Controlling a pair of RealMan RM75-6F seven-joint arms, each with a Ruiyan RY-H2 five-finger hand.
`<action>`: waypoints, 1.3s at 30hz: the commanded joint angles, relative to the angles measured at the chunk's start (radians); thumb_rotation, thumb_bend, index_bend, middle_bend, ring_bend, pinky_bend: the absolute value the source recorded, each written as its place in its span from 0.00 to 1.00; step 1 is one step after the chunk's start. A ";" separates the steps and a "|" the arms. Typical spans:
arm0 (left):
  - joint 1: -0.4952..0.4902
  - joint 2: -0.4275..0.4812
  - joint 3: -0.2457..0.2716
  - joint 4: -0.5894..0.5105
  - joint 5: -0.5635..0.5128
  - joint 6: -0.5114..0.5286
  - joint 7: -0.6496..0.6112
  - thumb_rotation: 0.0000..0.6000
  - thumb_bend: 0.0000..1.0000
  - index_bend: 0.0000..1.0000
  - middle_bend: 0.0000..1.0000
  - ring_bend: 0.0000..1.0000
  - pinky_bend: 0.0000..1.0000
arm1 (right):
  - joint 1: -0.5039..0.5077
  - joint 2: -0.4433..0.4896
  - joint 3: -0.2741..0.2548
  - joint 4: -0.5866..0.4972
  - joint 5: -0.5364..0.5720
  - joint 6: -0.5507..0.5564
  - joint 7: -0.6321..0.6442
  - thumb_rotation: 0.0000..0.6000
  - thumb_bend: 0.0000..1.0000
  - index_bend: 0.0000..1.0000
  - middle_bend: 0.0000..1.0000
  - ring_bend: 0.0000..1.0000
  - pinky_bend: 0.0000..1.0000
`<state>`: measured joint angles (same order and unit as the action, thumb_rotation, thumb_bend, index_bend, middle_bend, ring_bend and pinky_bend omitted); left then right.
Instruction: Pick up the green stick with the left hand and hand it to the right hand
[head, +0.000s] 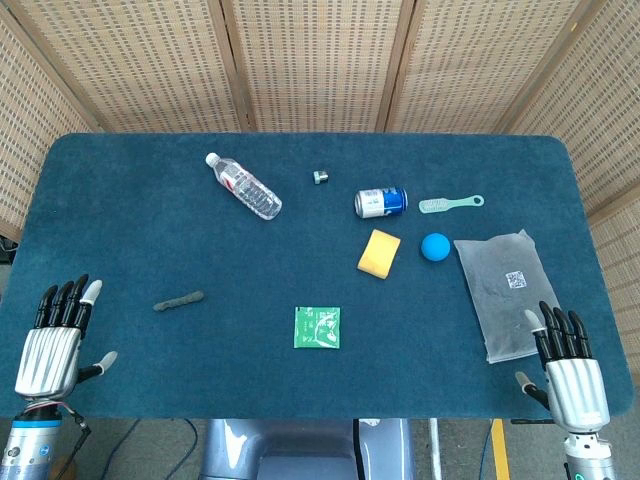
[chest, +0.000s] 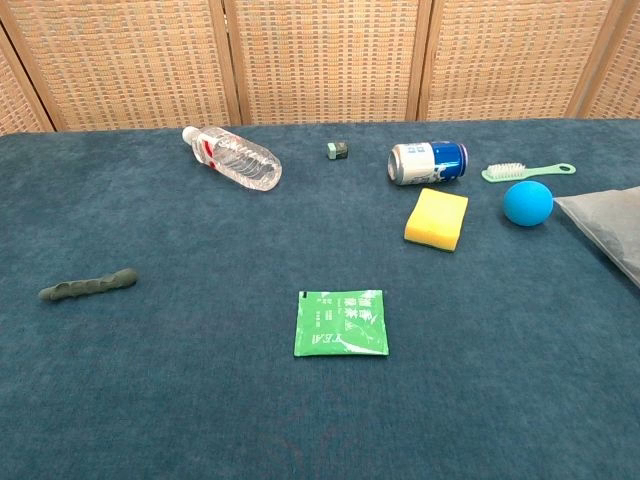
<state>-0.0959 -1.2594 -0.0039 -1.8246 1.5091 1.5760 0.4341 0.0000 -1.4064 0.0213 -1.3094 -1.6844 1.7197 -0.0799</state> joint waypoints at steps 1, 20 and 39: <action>-0.003 -0.004 -0.001 0.009 0.005 -0.009 -0.008 1.00 0.00 0.00 0.00 0.00 0.00 | -0.001 0.007 -0.001 -0.013 0.005 -0.007 -0.005 1.00 0.00 0.00 0.00 0.00 0.00; -0.237 -0.190 -0.182 0.308 -0.361 -0.419 -0.139 1.00 0.38 0.43 0.00 0.00 0.00 | 0.015 0.013 0.006 -0.018 0.031 -0.056 0.037 1.00 0.00 0.00 0.00 0.00 0.00; -0.301 -0.295 -0.170 0.456 -0.485 -0.537 -0.145 1.00 0.43 0.47 0.00 0.00 0.00 | 0.022 0.012 0.013 -0.008 0.047 -0.071 0.068 1.00 0.00 0.00 0.00 0.00 0.00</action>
<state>-0.3961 -1.5525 -0.1741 -1.3700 1.0260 1.0400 0.2901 0.0218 -1.3946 0.0345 -1.3171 -1.6371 1.6490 -0.0122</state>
